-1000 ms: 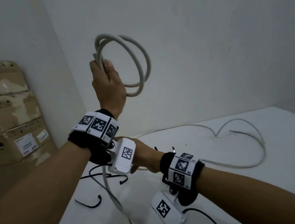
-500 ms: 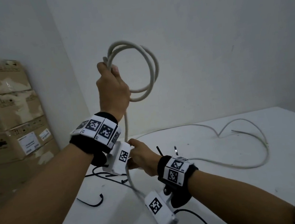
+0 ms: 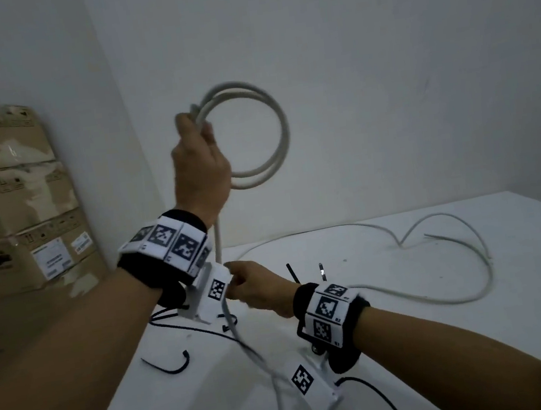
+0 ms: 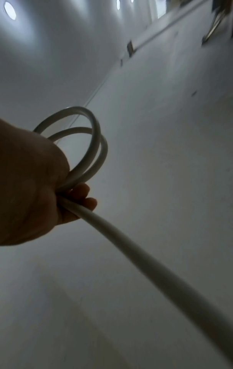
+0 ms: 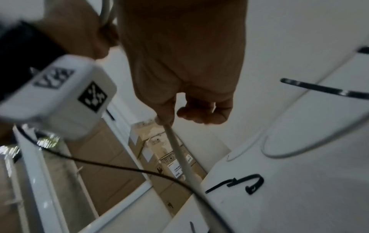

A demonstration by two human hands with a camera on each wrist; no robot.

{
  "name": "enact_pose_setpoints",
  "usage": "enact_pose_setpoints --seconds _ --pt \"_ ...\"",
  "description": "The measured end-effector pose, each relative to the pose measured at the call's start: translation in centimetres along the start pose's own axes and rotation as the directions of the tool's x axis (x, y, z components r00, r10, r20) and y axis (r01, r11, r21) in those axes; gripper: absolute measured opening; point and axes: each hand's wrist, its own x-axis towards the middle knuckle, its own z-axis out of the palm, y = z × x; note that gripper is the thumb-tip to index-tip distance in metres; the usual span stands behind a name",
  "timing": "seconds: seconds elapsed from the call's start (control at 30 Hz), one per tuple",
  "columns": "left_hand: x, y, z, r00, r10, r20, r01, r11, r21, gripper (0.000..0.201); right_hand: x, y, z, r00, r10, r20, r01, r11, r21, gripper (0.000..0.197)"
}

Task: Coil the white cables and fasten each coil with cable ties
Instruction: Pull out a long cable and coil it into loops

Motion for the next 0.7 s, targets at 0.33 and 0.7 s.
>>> enact_pose_setpoints --seconds 0.33,0.7 --pt "-2.9 6.2 1.0 0.965 0.24 0.103 -0.208 0.946 -0.248 0.006 0.5 -1.4 -0.1 0.952 -0.161 -0.259 0.23 0.937 0.264 0.028" --pt "-2.3 5.2 0.0 0.962 0.252 0.108 -0.237 0.962 -0.137 0.017 1.5 1.6 -2.6 0.886 -0.156 -0.437 0.166 0.986 -0.016 0.01"
